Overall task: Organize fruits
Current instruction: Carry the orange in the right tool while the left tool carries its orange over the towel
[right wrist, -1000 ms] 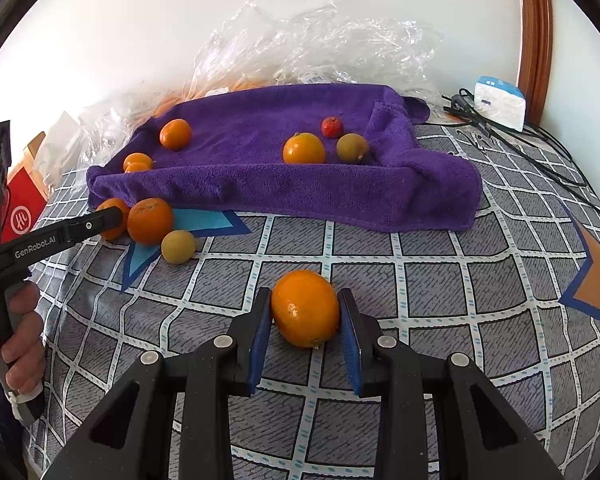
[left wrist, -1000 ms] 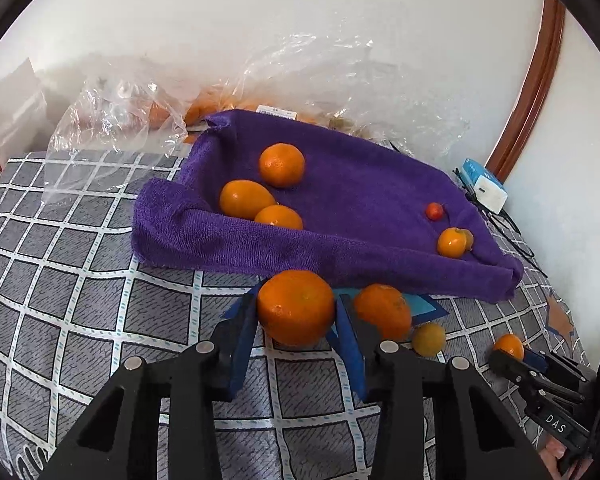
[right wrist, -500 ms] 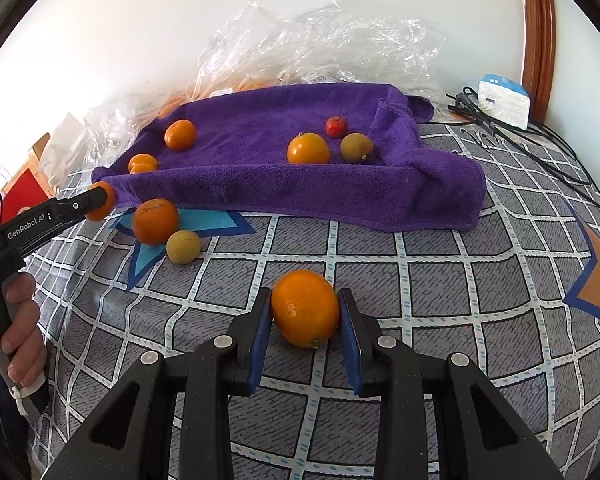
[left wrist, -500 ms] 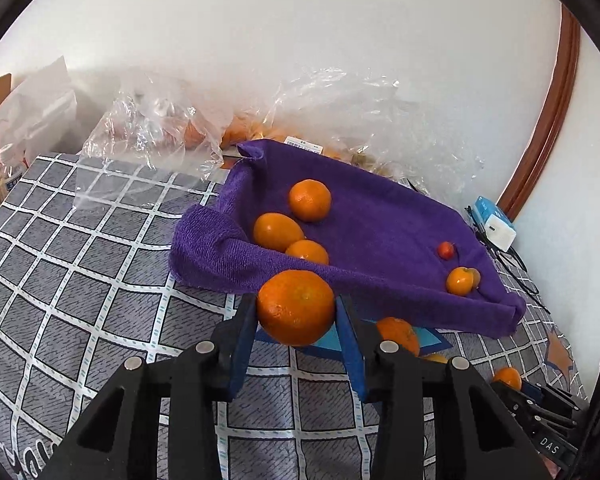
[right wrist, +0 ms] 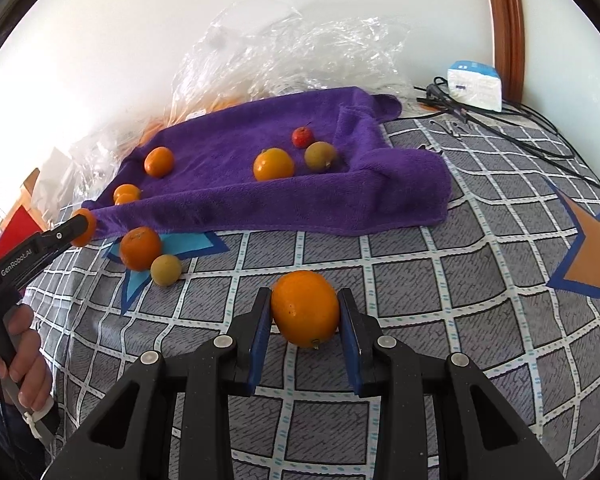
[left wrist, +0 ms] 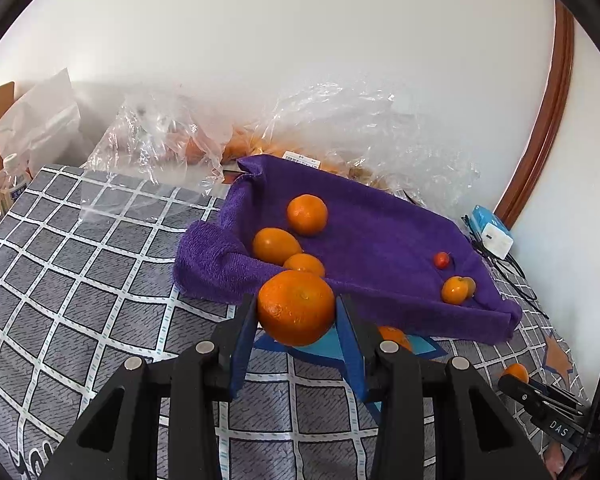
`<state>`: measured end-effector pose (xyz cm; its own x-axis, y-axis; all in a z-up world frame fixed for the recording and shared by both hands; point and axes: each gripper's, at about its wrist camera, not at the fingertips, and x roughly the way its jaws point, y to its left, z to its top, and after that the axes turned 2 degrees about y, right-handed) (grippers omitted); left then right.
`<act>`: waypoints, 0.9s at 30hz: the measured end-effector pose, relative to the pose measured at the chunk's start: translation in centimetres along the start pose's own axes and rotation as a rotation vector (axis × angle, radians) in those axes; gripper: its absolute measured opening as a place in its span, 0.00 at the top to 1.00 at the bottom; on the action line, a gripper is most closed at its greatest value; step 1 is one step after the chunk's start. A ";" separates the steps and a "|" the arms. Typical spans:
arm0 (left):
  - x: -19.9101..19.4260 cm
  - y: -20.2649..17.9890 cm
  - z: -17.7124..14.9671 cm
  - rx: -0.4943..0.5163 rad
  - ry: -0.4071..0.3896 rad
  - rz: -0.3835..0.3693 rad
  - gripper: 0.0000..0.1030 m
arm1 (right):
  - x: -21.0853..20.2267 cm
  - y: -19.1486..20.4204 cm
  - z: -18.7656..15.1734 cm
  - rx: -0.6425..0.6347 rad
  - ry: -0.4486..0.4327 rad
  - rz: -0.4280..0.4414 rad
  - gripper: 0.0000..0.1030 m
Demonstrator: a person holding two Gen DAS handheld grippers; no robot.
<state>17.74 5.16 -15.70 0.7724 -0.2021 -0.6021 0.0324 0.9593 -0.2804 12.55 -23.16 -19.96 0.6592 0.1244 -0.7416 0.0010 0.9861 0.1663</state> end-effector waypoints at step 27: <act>-2.2 1.0 2.0 -0.040 -0.036 0.013 0.63 | -2.8 1.6 5.5 0.042 -0.104 -0.041 0.68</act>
<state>17.34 6.99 -13.21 0.7946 -0.1821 -0.5791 -0.0024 0.9530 -0.3029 14.82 -22.54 -14.00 0.7324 0.0693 -0.6773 0.0602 0.9843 0.1658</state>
